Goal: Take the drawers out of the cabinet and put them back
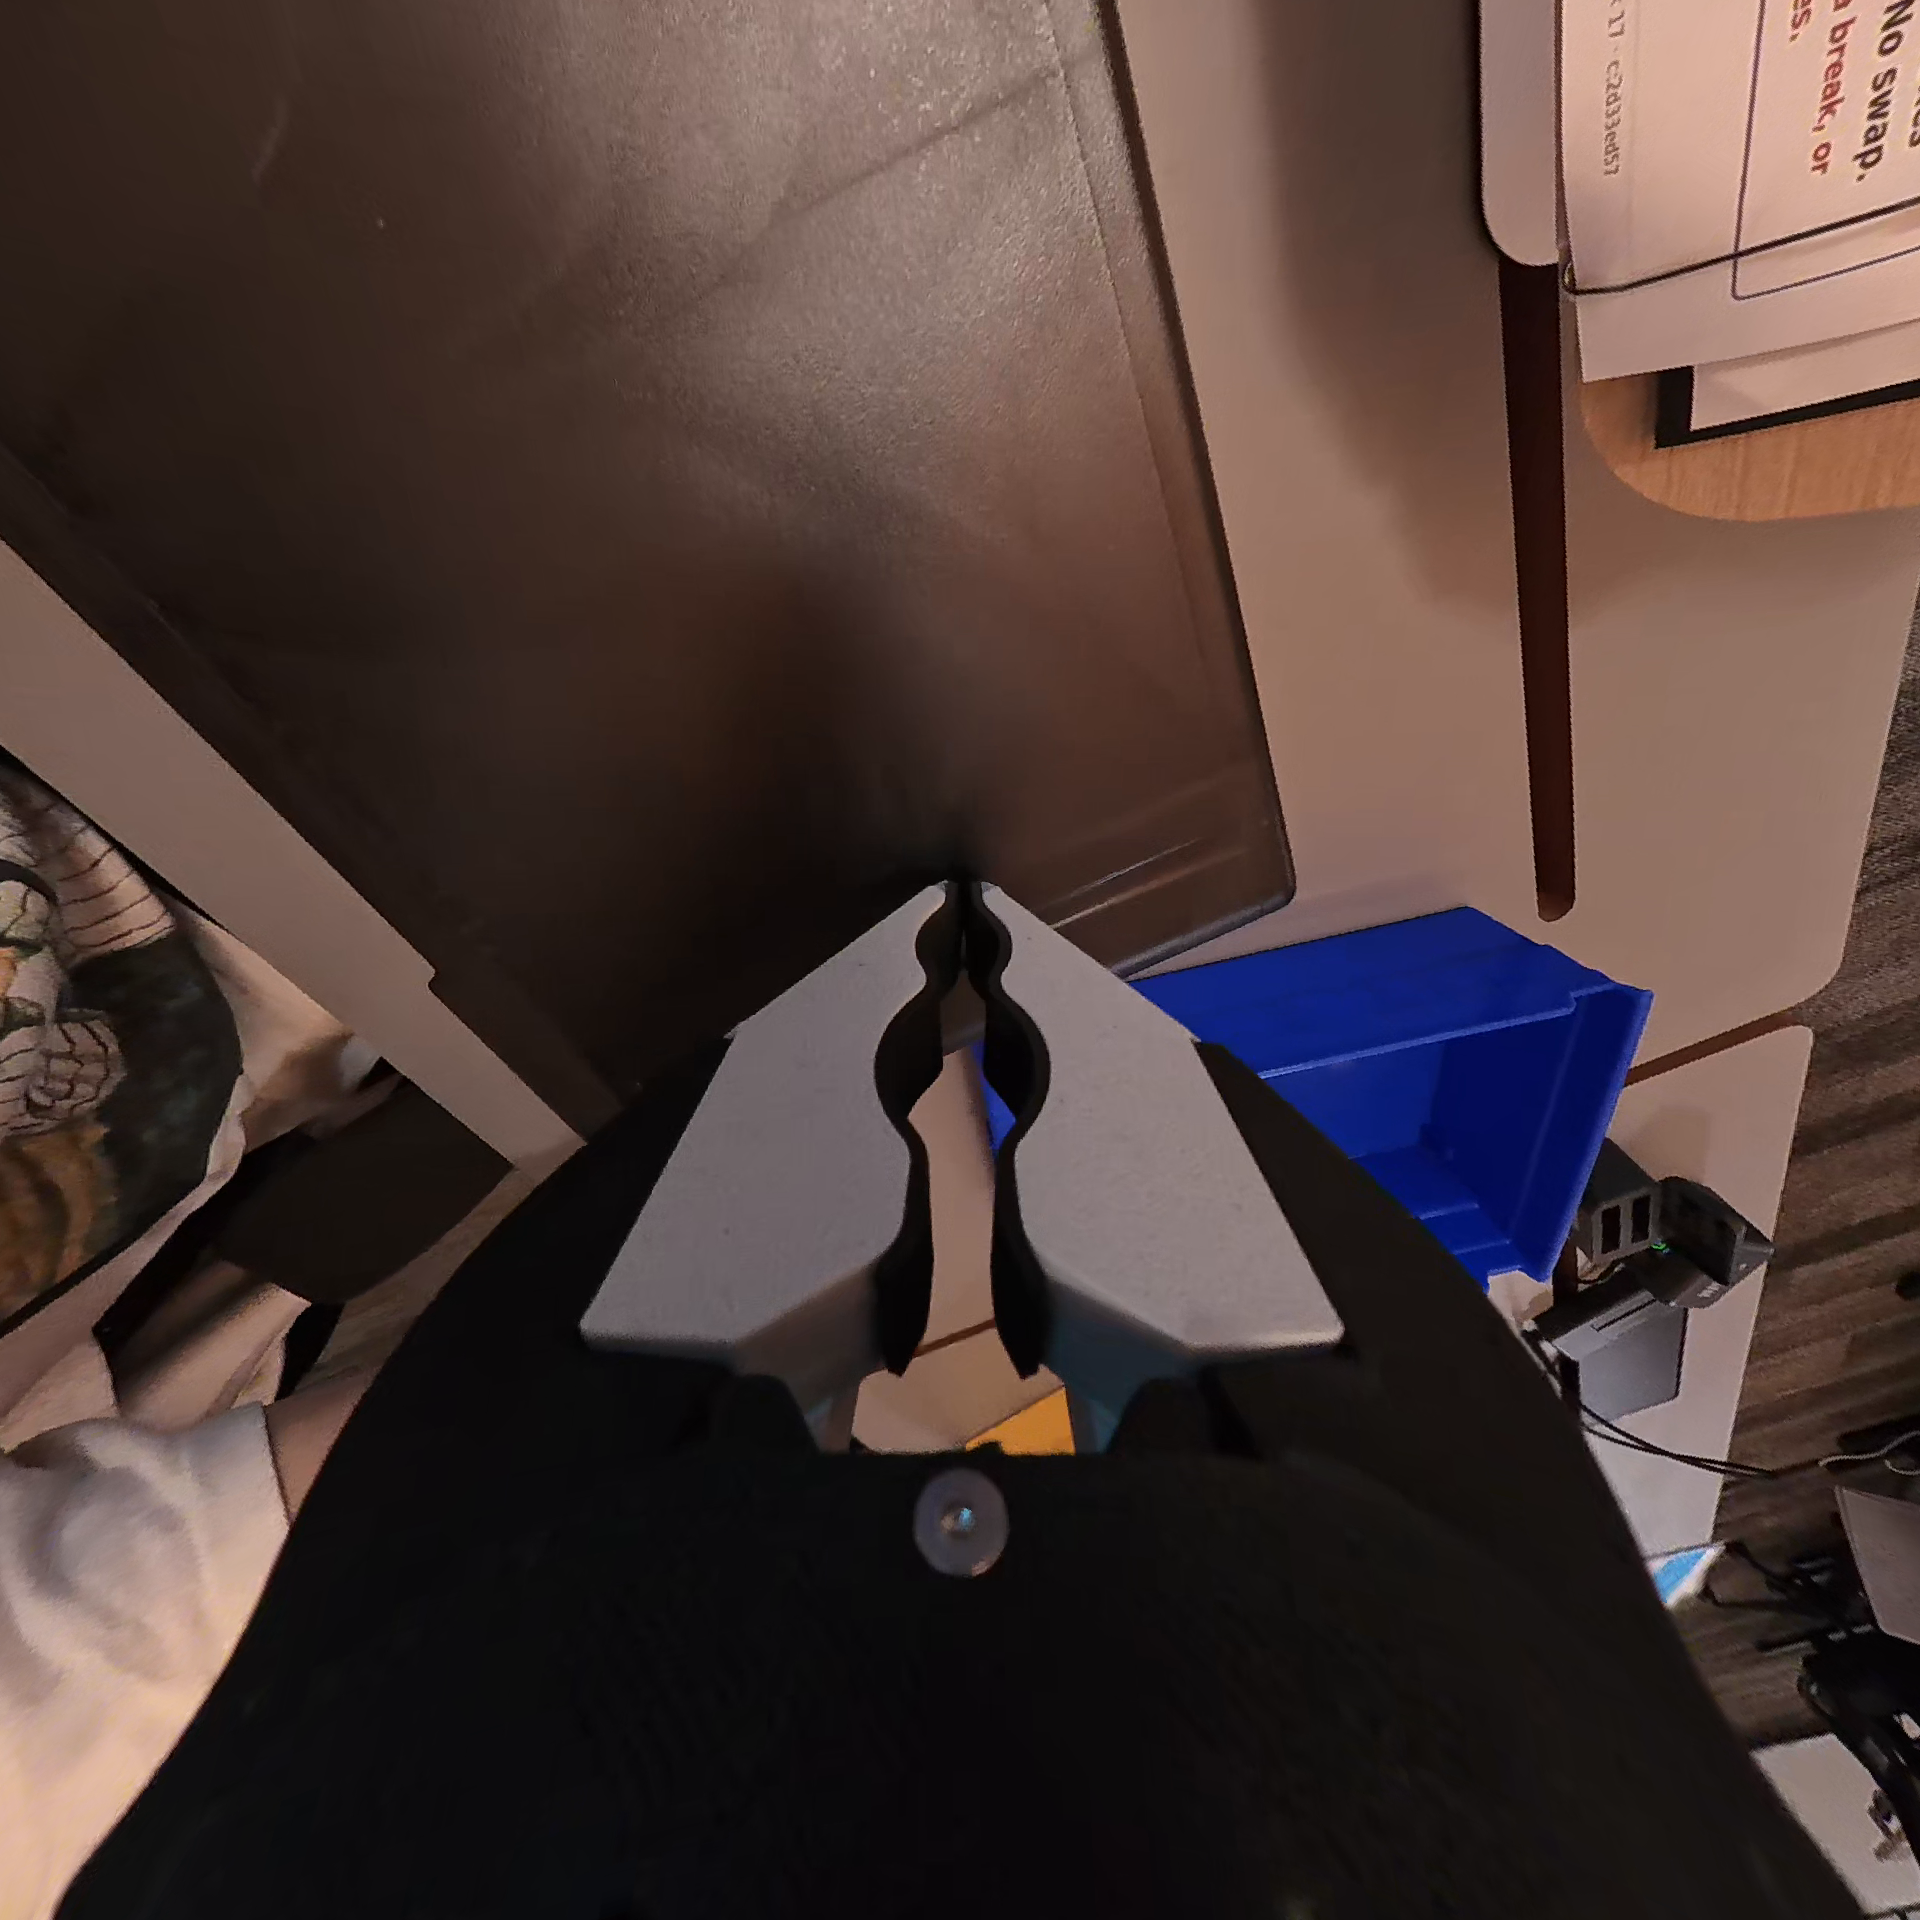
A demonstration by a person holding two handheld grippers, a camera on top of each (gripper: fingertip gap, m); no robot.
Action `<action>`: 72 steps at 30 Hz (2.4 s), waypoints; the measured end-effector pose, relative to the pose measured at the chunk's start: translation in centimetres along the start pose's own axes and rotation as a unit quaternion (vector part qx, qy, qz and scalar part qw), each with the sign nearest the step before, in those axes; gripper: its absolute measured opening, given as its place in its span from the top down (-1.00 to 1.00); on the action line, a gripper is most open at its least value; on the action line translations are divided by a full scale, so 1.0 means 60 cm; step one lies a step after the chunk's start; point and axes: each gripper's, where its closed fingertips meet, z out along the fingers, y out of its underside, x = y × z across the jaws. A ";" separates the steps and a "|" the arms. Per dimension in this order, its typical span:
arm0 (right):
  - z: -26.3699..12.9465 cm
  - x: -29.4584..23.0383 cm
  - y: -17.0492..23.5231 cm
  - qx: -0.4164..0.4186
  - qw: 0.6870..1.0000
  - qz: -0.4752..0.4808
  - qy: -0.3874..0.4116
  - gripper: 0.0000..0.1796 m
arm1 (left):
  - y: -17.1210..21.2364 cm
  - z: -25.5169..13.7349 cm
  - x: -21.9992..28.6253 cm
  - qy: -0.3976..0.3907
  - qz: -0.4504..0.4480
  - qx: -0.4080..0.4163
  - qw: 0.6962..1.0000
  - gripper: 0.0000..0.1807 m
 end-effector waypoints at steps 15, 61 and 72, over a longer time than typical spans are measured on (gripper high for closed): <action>0.000 0.000 0.001 -0.018 1.000 0.014 -0.006 1.00 | 0.014 -0.197 0.077 0.019 -0.235 0.047 0.971 1.00; 0.000 0.000 0.001 -0.015 1.000 0.015 -0.013 1.00 | -0.534 -0.515 0.704 0.331 -0.335 -0.014 0.882 1.00; 0.000 0.000 0.000 0.001 0.999 0.018 -0.029 1.00 | -0.559 -0.504 0.688 0.305 -0.357 0.002 0.883 1.00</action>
